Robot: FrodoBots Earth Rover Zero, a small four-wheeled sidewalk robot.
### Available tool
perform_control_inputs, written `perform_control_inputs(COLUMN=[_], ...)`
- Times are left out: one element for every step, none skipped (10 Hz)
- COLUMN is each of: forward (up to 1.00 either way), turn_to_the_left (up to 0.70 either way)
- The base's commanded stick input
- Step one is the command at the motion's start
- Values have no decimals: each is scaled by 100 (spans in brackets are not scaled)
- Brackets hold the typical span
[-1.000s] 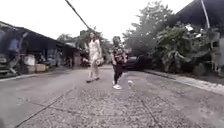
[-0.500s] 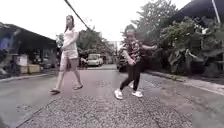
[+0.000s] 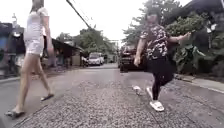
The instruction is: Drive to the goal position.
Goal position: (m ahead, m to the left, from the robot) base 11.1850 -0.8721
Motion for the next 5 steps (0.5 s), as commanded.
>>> perform_control_inputs(forward=[0,0,0,100,100], turn_to_the_left=[45,45,45,0,0])
